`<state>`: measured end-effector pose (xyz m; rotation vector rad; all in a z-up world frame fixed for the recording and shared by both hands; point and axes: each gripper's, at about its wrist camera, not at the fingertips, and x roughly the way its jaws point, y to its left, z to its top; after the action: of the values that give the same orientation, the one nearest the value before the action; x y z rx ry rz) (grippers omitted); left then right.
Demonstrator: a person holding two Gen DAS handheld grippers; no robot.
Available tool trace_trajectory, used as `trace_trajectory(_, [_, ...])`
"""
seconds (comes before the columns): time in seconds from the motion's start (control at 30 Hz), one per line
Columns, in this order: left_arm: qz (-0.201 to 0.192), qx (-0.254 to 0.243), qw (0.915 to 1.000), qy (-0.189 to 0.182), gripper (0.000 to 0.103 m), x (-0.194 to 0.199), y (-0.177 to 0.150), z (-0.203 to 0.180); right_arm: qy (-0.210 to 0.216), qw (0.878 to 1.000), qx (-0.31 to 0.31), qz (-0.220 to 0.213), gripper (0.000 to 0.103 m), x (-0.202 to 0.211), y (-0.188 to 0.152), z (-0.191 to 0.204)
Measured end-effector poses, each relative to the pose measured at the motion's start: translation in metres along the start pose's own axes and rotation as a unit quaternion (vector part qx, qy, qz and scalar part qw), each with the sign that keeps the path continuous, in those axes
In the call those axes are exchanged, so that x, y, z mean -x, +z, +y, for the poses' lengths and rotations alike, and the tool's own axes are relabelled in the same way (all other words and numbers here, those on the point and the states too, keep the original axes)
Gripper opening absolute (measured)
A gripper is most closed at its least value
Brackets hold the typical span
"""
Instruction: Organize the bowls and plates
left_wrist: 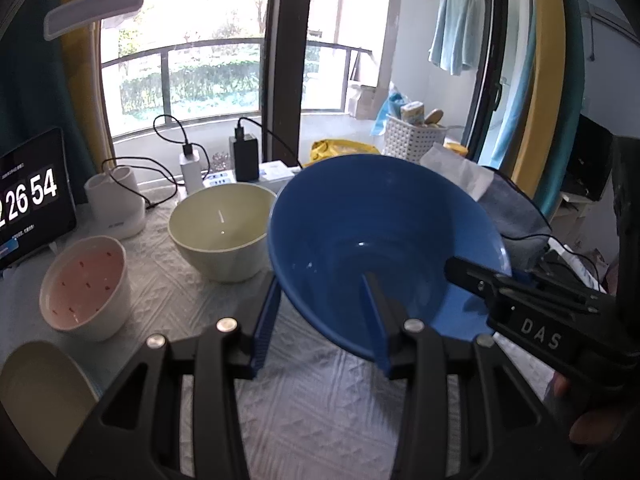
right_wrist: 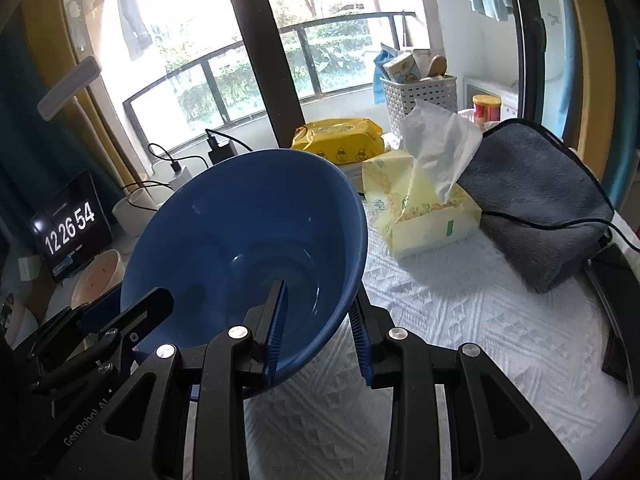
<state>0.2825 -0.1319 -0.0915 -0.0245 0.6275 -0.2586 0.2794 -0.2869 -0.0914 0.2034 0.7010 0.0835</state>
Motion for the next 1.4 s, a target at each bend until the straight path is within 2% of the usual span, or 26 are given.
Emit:
trace_trajectory(0.53, [0.008,0.014,0.9998,-0.008,0.042,0.041,-0.03,0.014,0.001,1.0,0.004,-0.001,0.033,0.032,-0.032,0.021])
trace_trajectory(0.93, [0.029,0.038,0.9989,0.001,0.042,0.059,-0.051,0.032,0.008,1.0,0.01,0.021,0.033,0.038,-0.054,0.045])
trace_trajectory(1.4, [0.045,0.039,0.9982,0.008,0.043,0.073,-0.065,0.039,0.011,0.999,0.007,0.046,0.035,0.042,-0.071,0.057])
